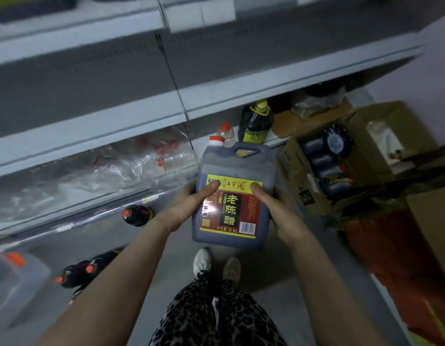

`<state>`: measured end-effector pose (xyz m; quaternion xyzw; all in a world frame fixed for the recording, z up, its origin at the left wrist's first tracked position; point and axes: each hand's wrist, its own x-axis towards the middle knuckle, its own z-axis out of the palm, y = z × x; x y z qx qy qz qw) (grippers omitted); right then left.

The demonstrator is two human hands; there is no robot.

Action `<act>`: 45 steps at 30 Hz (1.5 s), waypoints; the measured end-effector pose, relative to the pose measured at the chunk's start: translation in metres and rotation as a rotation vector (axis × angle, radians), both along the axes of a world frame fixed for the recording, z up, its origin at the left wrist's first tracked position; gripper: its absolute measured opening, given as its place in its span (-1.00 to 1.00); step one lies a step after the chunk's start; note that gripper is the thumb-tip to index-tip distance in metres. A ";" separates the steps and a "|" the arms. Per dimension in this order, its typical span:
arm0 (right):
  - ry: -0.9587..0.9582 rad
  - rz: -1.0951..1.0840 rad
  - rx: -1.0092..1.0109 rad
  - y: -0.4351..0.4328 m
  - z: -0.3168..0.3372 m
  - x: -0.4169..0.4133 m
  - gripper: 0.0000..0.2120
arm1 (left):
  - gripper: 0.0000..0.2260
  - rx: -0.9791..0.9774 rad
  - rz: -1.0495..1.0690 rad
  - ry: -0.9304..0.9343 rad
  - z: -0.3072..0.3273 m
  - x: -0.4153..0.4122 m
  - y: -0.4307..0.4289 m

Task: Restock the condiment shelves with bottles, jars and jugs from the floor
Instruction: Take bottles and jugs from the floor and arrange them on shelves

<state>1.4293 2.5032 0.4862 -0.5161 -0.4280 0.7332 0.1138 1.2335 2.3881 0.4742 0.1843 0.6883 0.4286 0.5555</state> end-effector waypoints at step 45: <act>0.641 0.334 0.794 0.118 0.421 -0.228 -0.32 | -0.54 0.802 0.289 0.608 0.418 -0.183 0.046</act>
